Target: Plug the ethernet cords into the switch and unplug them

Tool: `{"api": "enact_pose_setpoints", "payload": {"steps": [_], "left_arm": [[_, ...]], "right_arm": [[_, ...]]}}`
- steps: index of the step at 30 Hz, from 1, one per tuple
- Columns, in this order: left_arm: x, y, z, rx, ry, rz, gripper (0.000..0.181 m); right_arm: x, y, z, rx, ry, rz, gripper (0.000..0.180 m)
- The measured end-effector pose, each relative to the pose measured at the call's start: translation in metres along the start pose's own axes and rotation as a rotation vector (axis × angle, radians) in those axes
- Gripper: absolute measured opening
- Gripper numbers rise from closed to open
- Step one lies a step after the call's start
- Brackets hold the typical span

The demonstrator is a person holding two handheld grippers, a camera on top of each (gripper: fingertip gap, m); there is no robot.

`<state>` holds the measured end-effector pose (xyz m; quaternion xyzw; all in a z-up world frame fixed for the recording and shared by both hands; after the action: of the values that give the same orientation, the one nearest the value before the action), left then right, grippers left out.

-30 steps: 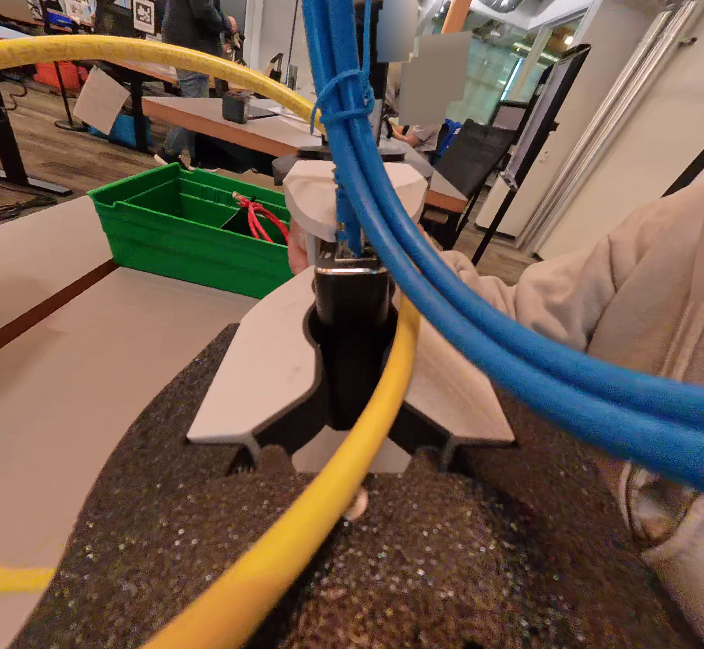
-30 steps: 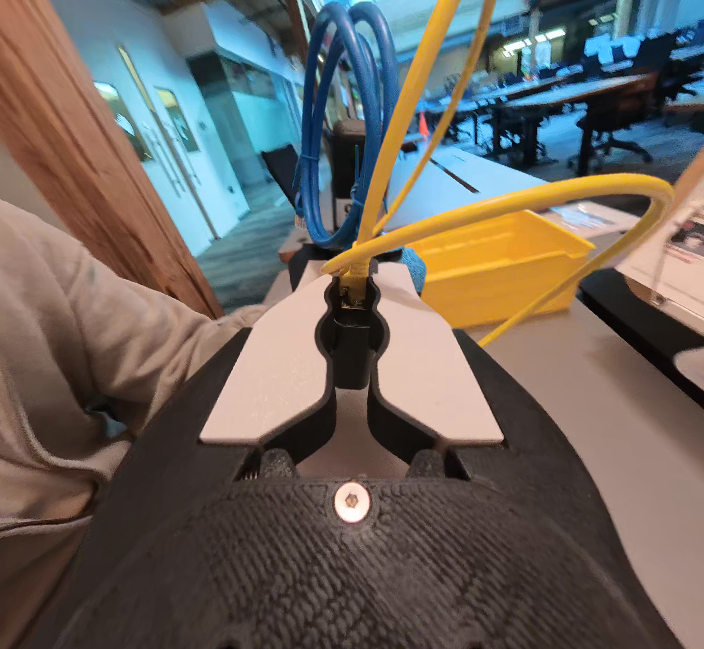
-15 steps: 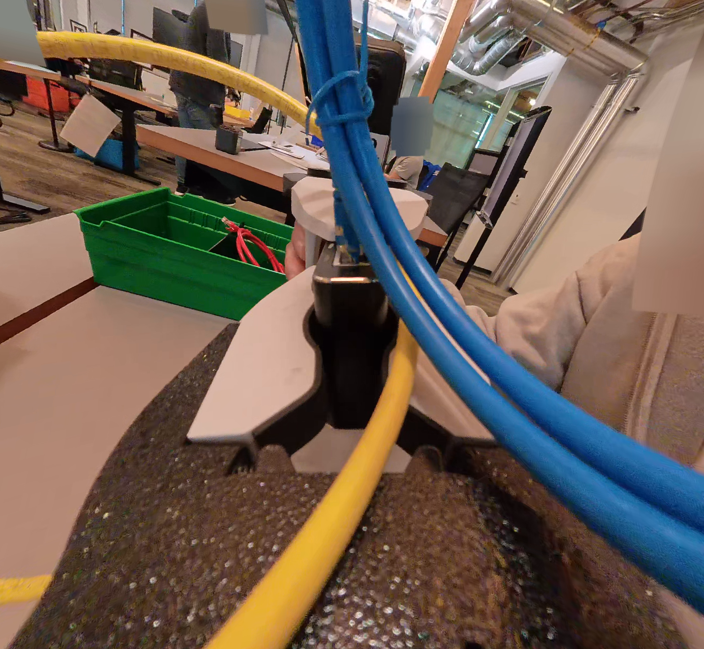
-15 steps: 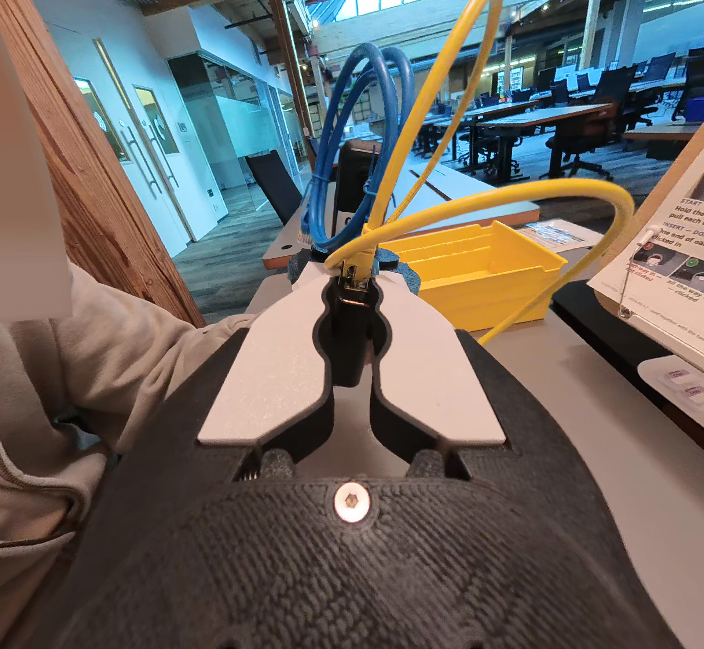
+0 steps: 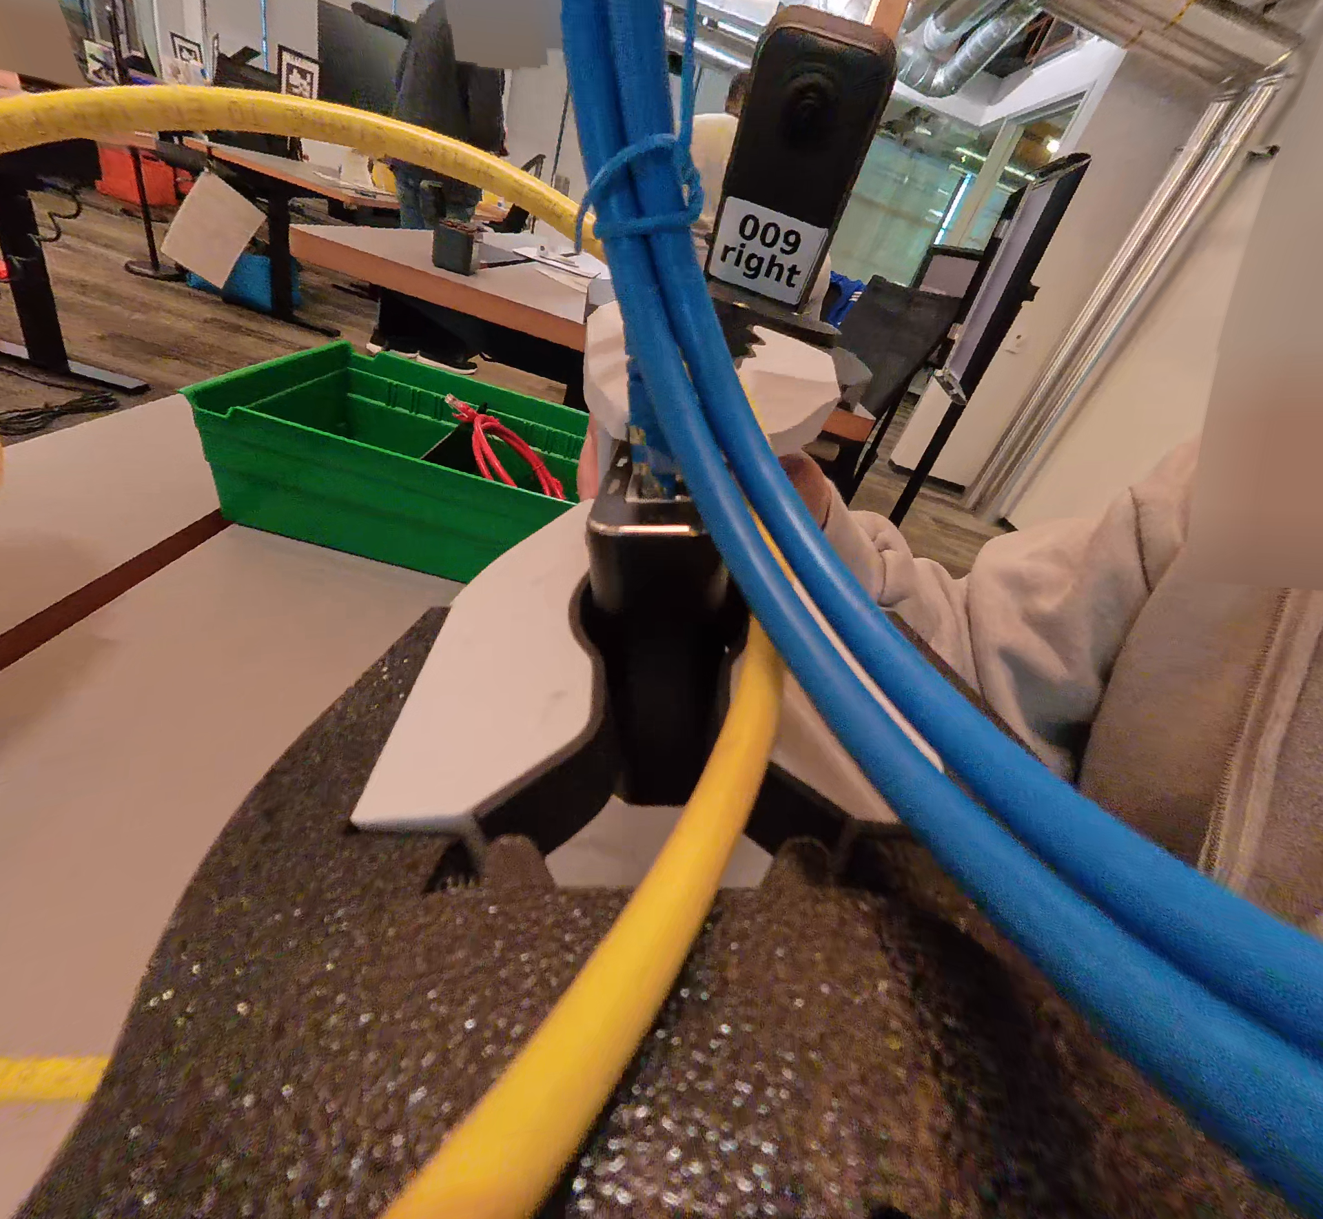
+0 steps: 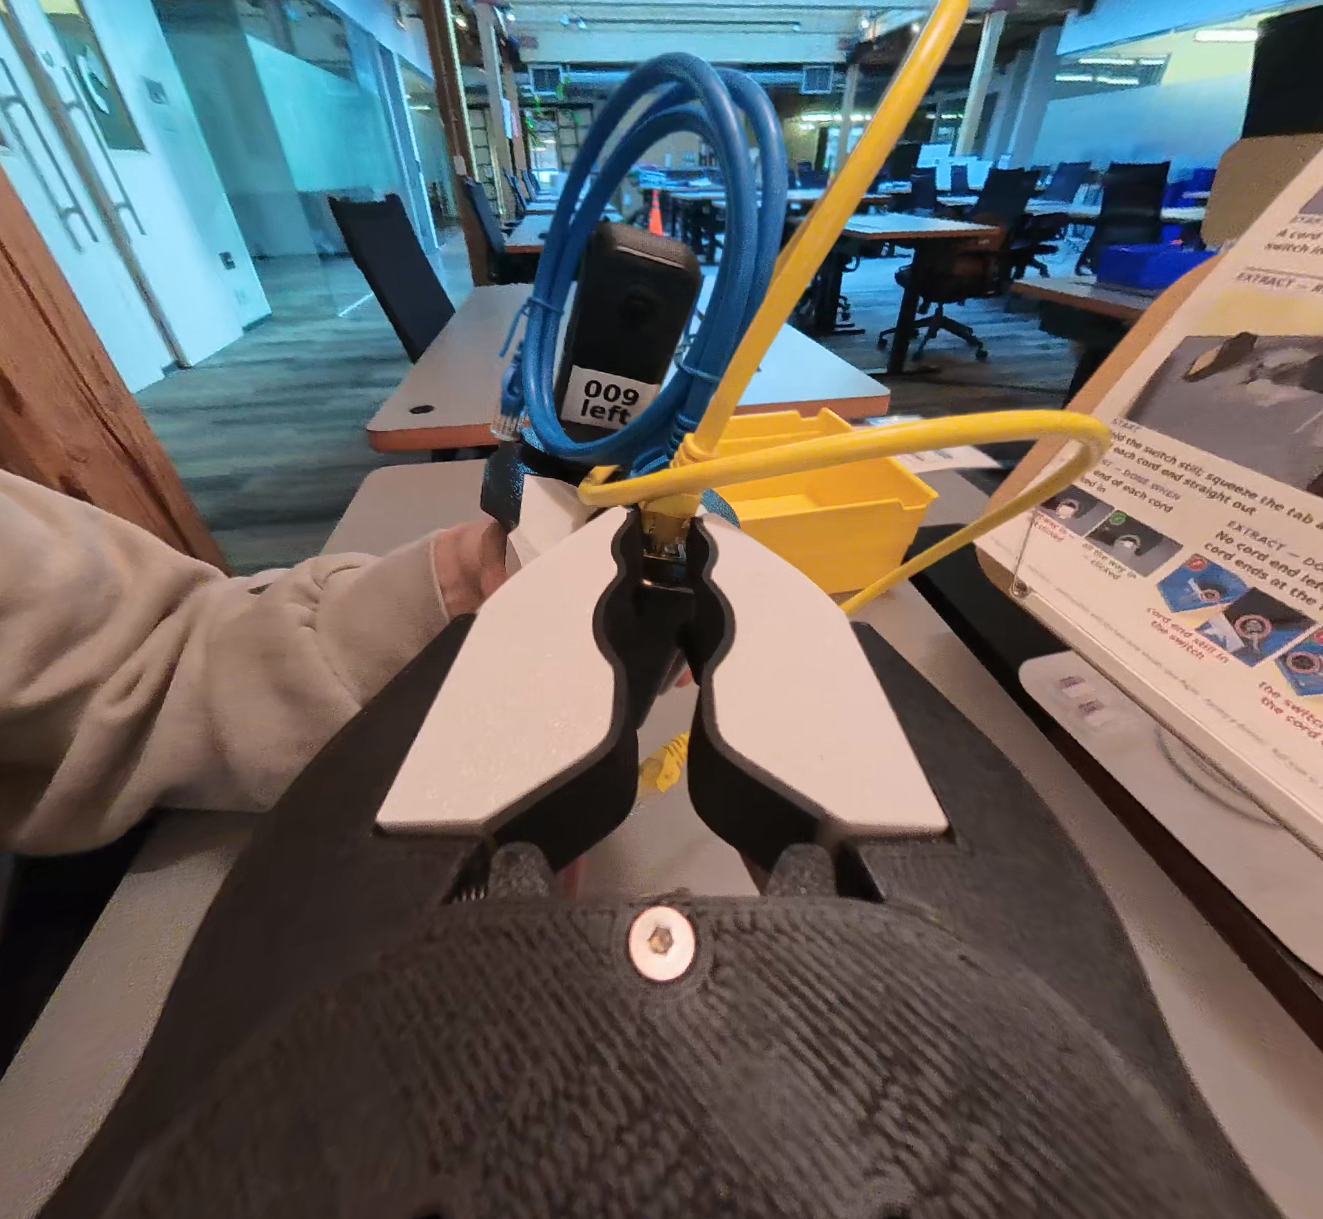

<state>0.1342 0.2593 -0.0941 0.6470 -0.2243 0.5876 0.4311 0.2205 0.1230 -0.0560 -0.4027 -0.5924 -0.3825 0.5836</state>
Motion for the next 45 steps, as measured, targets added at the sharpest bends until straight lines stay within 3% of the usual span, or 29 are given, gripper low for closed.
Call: {"api": "enact_pose_setpoints", "payload": {"steps": [6,7,9,10,11,12,16,21,24,26,33,36,40,45], "left_arm": [[-0.006,-0.009,-0.002,-0.045,-0.002,-0.134,0.025],[-0.007,-0.009,-0.001,-0.032,-0.031,-0.11,0.024],[-0.018,-0.009,0.004,0.12,-0.254,0.045,0.028],[-0.015,-0.004,0.007,0.124,-0.226,0.054,0.025],[-0.008,0.001,0.01,0.056,-0.089,0.008,0.026],[-0.003,0.001,0.01,0.024,-0.034,-0.014,0.025],[-0.008,-0.007,0.0,0.087,-0.098,-0.014,0.024],[-0.008,-0.002,-0.001,0.01,-0.132,0.003,0.024],[-0.013,-0.001,0.008,-0.049,-0.17,-0.005,0.024],[-0.011,0.001,0.01,-0.022,-0.175,0.02,0.024],[0.015,0.013,-0.004,-0.01,0.127,-0.013,0.024],[0.01,0.008,0.0,-0.011,0.1,-0.085,0.026],[-0.002,0.005,0.009,-0.069,-0.07,-0.165,0.026],[-0.014,0.005,0.02,-0.12,-0.207,-0.191,0.025]], "right_arm": [[-0.009,0.009,0.004,0.002,0.007,0.059,0.013],[-0.01,0.012,0.002,0.021,0.05,0.117,0.013],[-0.003,0.024,-0.019,0.047,0.215,0.231,0.012],[-0.009,0.03,-0.023,-0.004,0.146,0.212,0.012],[-0.017,0.031,-0.019,-0.044,0.066,0.192,0.012],[-0.016,0.026,-0.015,0.011,0.102,0.211,0.012],[0.004,0.019,-0.026,-0.02,0.106,0.135,0.012],[0.015,0.023,-0.052,-0.118,0.147,0.092,0.013],[0.02,0.02,-0.064,-0.177,0.094,0.049,0.012],[0.017,0.018,-0.071,-0.167,-0.049,0.093,0.013],[-0.016,-0.006,-0.075,-0.049,-0.315,0.083,0.013],[-0.012,-0.016,-0.068,-0.079,-0.37,0.029,0.013],[0.017,-0.015,-0.081,-0.083,-0.155,0.095,0.013],[0.039,-0.006,-0.099,-0.166,-0.02,0.113,0.013]]}}
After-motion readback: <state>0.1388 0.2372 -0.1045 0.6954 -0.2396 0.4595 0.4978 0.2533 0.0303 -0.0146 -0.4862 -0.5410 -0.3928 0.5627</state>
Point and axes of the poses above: each gripper's, where its closed fingertips meet, z out along the fingers, x out of its top, y = z × x across the jaws, the point moved 10 cm from there along -z, back along the fingers, and after that the axes turned 2 degrees about -x, right-handed, at the moved point
